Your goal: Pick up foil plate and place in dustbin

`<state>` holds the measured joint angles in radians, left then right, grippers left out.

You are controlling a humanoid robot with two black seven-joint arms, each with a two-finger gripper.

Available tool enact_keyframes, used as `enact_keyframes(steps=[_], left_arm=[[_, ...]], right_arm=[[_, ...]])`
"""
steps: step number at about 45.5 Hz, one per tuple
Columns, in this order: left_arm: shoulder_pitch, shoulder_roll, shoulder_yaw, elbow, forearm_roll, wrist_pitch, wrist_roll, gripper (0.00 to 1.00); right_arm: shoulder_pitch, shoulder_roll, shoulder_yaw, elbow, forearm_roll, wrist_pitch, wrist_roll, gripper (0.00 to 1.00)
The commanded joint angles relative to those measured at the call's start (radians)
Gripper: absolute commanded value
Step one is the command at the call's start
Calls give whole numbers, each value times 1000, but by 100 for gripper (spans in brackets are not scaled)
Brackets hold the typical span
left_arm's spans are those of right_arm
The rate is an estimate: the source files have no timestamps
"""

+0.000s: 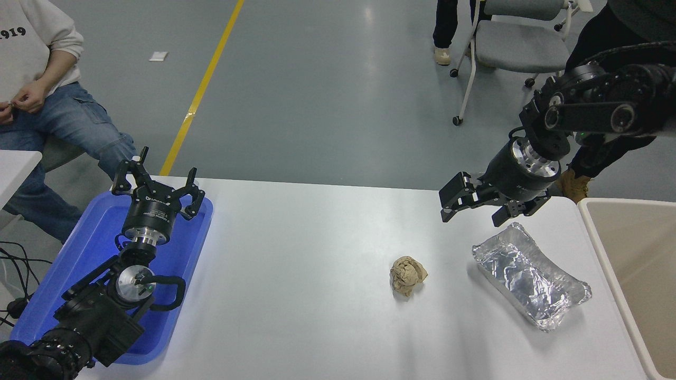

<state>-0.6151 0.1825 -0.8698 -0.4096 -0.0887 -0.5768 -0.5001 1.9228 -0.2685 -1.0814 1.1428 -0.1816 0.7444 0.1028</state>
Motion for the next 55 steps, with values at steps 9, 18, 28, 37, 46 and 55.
enact_keyframes(steps=[9,18,28,37,46,55], left_arm=[[0,0,0,0,0,0,0,100],[0,0,0,0,1,0,0,100],[0,0,0,0,1,0,0,100],[0,0,0,0,1,0,0,100],[0,0,0,0,1,0,0,100],[0,0,0,0,0,0,0,100]], right_arm=[[-1,2,0,0,-1,0,0,100],[-1,0,0,0,-1,0,0,100],[-4,-2,0,-9,1,-2,0,100],[-10,3,0,-12,1,-2,0,100],[-18,5,0,-31,1,-2,0,100],[-22,-3,3,-32,1,-3,2,100]])
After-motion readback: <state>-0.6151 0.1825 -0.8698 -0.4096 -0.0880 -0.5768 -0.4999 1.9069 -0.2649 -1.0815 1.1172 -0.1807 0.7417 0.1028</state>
